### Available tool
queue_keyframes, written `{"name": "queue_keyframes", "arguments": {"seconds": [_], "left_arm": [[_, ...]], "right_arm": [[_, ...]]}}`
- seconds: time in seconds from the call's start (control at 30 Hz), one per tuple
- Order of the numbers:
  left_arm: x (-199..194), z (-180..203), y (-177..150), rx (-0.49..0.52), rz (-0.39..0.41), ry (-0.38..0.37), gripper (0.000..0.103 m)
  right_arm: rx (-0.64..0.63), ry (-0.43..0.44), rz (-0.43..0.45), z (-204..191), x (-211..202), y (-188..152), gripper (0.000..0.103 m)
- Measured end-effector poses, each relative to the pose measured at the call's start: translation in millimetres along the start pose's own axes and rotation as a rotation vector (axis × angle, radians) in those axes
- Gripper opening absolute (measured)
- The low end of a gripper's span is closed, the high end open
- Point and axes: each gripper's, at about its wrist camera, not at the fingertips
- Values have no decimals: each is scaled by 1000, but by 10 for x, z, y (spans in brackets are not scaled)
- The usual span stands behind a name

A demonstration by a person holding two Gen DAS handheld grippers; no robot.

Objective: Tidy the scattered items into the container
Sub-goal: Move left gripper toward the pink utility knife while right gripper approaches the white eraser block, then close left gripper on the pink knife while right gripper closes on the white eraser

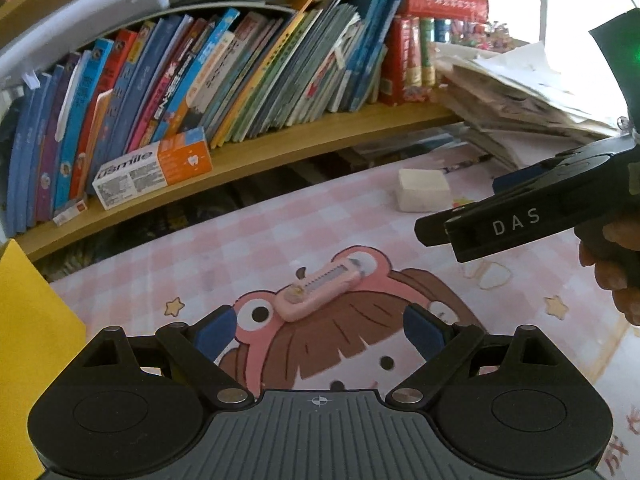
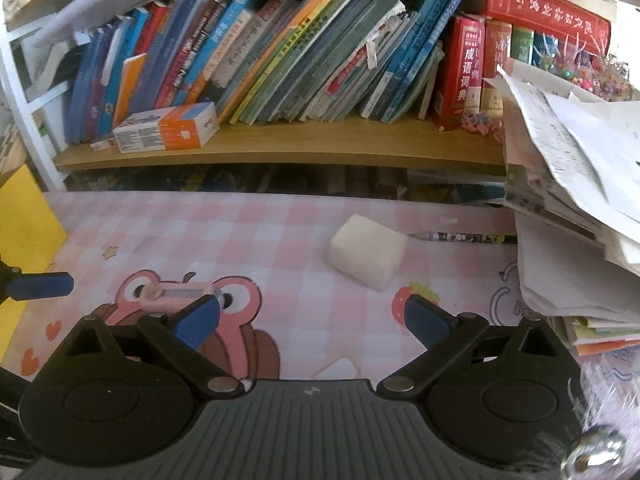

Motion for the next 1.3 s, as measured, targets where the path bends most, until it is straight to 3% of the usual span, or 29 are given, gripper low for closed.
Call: {"name": "queue_keyframes", "arguments": {"seconds": [0.5,0.87,1.0,1.1,1.2,1.3], "left_arm": [[556,-45,59,-23,-39,-12,92],[676,-109,60,-55,-38,-50,89],[679,-115,56,-54,-28,-60,87],[659,-93,56,-43,-24,-72,78],[636,-49,58,-31,-24,-83,64],[612,-5,60,-18,-24,-94,47]], "right_arm": [[-5,-59,-14,162,549,96,100],[5,-75,-2,189,721,134,100],[-2,-82,-13,182,776,128,91],[2,-87,-13,185,792,142,89],[7,-100,-11,193,784,152,78],[19,-115,-8,234,755,159,61]]}}
Point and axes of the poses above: each gripper's, at about its wrist camera, not at the fingertips, and x roughly the way its jaws point, z to its right, y to its top, and after that the axes turned 6 degrees about -x, right-handed
